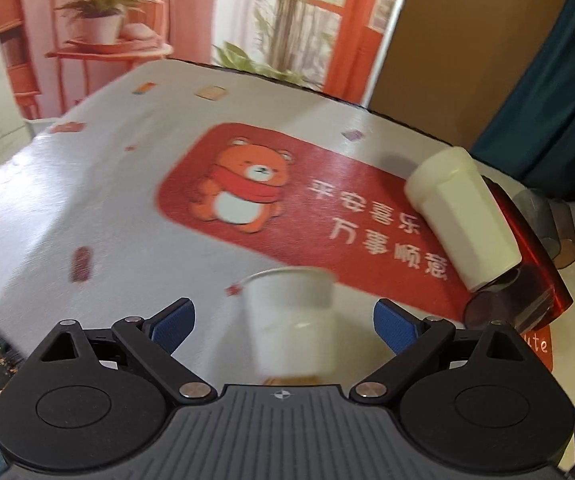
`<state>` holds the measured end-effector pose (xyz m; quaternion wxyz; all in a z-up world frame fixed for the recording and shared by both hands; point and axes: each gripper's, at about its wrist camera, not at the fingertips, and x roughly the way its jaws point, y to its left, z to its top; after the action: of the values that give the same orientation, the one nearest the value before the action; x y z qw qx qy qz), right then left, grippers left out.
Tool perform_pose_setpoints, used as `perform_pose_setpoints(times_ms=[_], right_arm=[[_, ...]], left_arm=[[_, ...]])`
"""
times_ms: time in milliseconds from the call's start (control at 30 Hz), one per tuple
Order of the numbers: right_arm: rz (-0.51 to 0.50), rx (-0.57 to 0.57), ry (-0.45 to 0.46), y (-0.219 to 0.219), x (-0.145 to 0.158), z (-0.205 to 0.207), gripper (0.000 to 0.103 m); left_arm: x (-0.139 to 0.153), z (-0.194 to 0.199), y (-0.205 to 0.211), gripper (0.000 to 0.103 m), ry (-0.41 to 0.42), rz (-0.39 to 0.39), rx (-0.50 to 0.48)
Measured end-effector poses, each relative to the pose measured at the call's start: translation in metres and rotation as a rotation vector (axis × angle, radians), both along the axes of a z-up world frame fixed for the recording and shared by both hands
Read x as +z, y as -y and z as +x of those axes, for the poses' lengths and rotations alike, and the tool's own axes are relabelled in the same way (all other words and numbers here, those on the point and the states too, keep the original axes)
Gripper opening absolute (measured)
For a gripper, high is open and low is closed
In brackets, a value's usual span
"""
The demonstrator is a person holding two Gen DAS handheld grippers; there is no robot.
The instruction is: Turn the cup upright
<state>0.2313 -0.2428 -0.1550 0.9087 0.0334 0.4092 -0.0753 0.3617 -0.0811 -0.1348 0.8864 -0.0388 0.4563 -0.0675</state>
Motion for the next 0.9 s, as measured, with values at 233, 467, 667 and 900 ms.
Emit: perform_pose_setpoints(times_ms=[233,467,667,900], right_arm=[[0.036,-0.029,0.0,0.01,-0.005,0.002,0.103],[0.038,-0.018,-0.01,0.005,-0.008,0.002,0.103],[0.045,-0.022,-0.008,0.001,-0.005,0.003,0.103],[0.062,0.012,-0.015,-0.023,-0.005,0.013,0.103]], left_arm=[[-0.024,0.029,0.018,0.097,-0.07,0.063,-0.021],[-0.037,0.04,0.016,0.066,-0.087,0.069,-0.017],[-0.018,0.015,-0.011,0.066,0.029,0.048,-0.026],[-0.011,-0.011,-0.07,0.066,0.139,0.092,0.101]])
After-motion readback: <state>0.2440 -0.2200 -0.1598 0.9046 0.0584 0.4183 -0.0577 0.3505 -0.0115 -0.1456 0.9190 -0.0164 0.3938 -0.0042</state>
